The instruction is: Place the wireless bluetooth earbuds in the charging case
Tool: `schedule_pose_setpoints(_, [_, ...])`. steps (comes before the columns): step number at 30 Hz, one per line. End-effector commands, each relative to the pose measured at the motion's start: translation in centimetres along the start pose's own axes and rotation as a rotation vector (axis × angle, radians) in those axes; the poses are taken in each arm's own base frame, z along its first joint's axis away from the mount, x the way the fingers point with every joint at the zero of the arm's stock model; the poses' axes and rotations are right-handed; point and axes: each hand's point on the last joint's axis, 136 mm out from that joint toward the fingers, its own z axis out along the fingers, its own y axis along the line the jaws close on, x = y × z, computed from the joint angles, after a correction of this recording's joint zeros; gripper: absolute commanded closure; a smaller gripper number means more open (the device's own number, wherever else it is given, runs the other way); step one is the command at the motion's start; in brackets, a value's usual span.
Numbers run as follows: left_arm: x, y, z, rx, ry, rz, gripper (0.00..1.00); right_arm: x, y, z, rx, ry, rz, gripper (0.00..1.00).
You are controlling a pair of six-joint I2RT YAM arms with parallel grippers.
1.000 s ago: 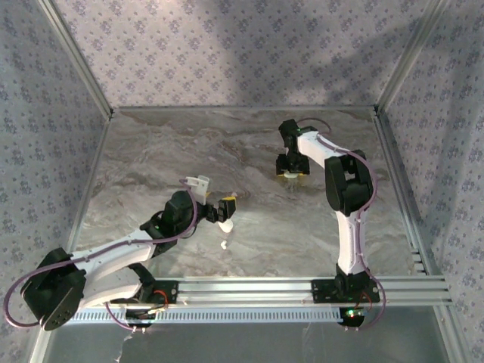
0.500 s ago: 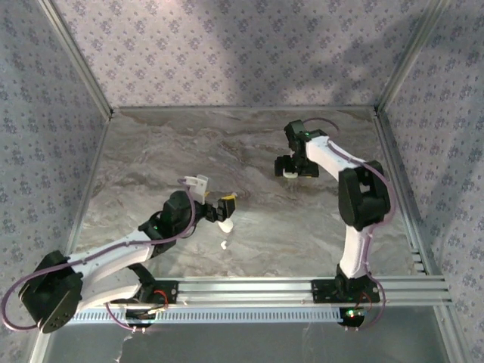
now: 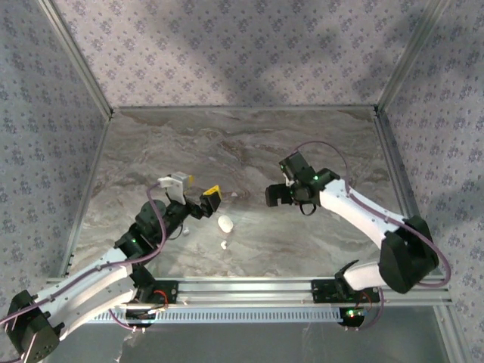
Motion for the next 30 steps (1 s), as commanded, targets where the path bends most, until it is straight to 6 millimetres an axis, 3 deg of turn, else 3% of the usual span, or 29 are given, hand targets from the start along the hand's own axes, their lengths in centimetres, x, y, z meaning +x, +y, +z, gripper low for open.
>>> schedule_pose_setpoints(1, [0.9, 1.7, 0.2, -0.073, 0.019, 0.012, 0.00, 0.5, 2.1, -0.5, -0.068, -0.048, 0.004, 0.00])
schedule_pose_setpoints(8, [3.7, 7.3, 2.2, -0.181, 0.129, -0.254, 0.00, 1.7, 7.7, 1.0, -0.126, -0.033, -0.159, 0.01])
schedule_pose_setpoints(14, [5.8, 12.7, 2.1, -0.290, 0.168, -0.500, 0.00, 2.3, 13.2, 2.6, -0.142, 0.009, -0.322, 0.06])
schedule_pose_setpoints(17, [6.5, 14.4, 1.9, -0.324, 0.174, -0.581, 0.00, 2.8, 14.7, 3.9, -0.120, 0.044, -0.371, 0.10])
schedule_pose_setpoints(18, [6.6, 14.7, 1.8, -0.329, 0.175, -0.599, 0.00, 2.2, 15.8, 3.8, -0.128, 0.036, -0.377, 0.12])
schedule_pose_setpoints(25, [6.7, 15.2, 1.6, -0.334, 0.172, -0.620, 0.00, 2.7, 18.5, 6.2, -0.111, 0.090, -0.438, 0.20])
schedule_pose_setpoints(30, [6.2, 15.0, 1.5, -0.326, 0.159, -0.616, 0.00, 3.5, 18.9, 7.5, -0.064, 0.140, -0.472, 0.28])
